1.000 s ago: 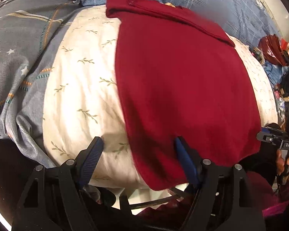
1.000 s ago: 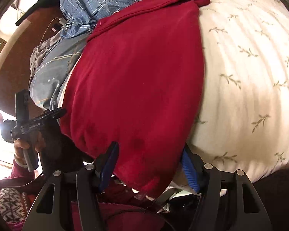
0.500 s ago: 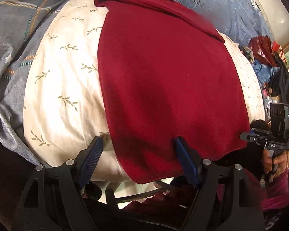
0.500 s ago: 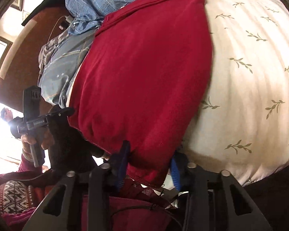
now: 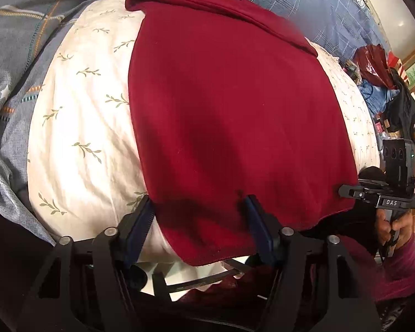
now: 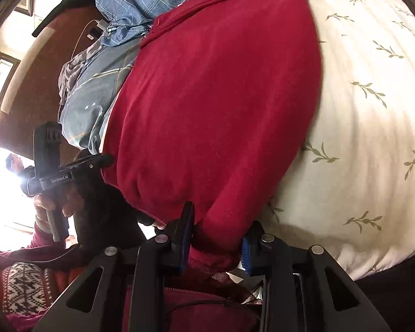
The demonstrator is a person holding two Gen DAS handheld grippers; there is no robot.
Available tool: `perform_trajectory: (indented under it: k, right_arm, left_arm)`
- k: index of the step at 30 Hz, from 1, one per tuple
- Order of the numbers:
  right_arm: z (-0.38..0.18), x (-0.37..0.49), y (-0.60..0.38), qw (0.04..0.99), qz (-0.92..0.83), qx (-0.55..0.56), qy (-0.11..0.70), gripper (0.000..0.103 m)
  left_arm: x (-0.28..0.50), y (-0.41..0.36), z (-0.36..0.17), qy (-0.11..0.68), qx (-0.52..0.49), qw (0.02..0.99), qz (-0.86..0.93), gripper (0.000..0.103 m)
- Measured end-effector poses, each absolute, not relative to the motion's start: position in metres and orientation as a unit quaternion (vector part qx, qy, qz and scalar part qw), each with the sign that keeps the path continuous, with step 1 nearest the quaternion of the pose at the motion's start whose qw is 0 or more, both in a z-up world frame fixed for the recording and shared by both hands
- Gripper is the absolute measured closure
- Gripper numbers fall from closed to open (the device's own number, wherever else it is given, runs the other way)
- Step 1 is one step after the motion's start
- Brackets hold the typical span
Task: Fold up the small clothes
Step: 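Move both tools to the hem end of the red strip, then close both grippers on the hem end of the red strip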
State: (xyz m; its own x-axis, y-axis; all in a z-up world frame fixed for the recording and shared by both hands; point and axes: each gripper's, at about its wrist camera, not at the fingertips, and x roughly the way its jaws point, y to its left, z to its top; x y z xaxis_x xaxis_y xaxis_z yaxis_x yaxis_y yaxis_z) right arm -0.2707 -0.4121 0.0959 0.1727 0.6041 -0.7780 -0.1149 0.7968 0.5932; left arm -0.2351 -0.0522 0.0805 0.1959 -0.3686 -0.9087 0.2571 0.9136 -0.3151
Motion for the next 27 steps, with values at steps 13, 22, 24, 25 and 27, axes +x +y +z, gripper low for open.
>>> perform_trajectory:
  k: [13, 22, 24, 25, 27]
  right_arm:
    - [0.171, -0.244, -0.416, 0.81, 0.257, 0.219, 0.479, 0.09]
    - [0.191, -0.183, -0.429, 0.843, 0.238, 0.225, 0.426, 0.09]
    - [0.192, -0.168, -0.43, 0.851, 0.224, 0.224, 0.418, 0.09]
    - [0.192, -0.162, -0.432, 0.853, 0.219, 0.227, 0.416, 0.09]
    - [0.189, -0.15, -0.437, 0.851, 0.215, 0.243, 0.413, 0.09]
  left_arm:
    - [-0.214, -0.041, 0.122, 0.56, -0.059, 0.792, -0.235, 0.094]
    - [-0.153, -0.052, 0.16, 0.479, -0.052, 0.85, -0.212, 0.097]
    - [-0.137, -0.057, 0.166, 0.459, -0.03, 0.868, -0.185, 0.103]
    - [-0.132, -0.057, 0.167, 0.456, -0.028, 0.872, -0.179, 0.103]
    - [-0.12, -0.055, 0.167, 0.454, -0.037, 0.872, -0.179, 0.103]
